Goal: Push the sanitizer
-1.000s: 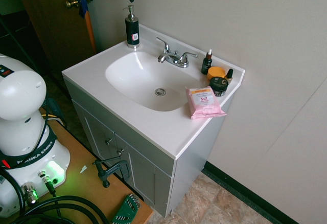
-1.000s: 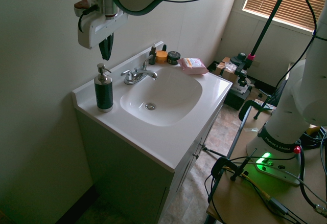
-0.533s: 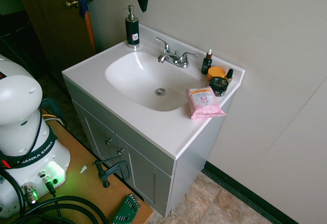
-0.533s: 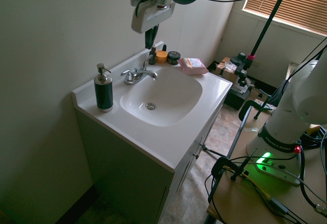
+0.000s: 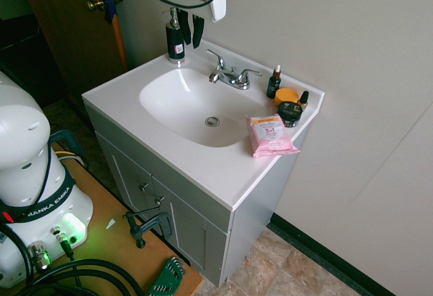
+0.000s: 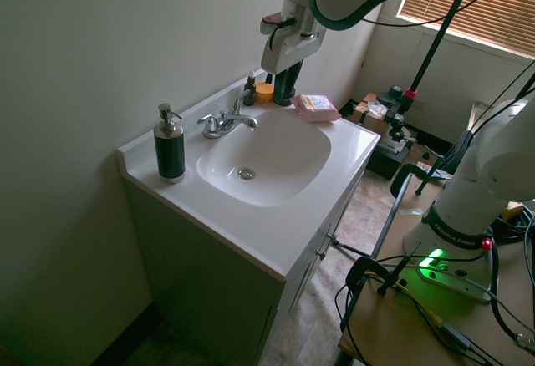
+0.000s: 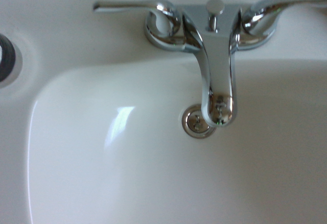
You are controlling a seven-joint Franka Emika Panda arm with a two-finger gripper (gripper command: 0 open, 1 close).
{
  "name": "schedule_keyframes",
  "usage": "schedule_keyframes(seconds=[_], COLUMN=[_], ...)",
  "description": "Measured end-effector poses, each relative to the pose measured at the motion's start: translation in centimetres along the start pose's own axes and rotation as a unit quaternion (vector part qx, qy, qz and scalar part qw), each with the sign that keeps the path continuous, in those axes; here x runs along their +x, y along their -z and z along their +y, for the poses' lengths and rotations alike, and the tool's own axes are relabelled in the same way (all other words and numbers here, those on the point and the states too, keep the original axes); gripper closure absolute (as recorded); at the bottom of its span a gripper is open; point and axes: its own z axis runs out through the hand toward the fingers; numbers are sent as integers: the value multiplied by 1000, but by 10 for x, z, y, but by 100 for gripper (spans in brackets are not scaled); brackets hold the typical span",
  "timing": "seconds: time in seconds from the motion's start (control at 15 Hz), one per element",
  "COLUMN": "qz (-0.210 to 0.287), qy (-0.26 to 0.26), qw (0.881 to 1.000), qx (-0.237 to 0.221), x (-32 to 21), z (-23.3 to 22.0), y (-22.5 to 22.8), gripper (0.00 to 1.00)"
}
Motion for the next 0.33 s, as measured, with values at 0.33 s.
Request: schedule_keyframes(seconds=[0.33], qz=[-18], qy=[-5], qw=[1000], qx=[-4], x=[-11], z=[27], y=[-18], gripper=[0])
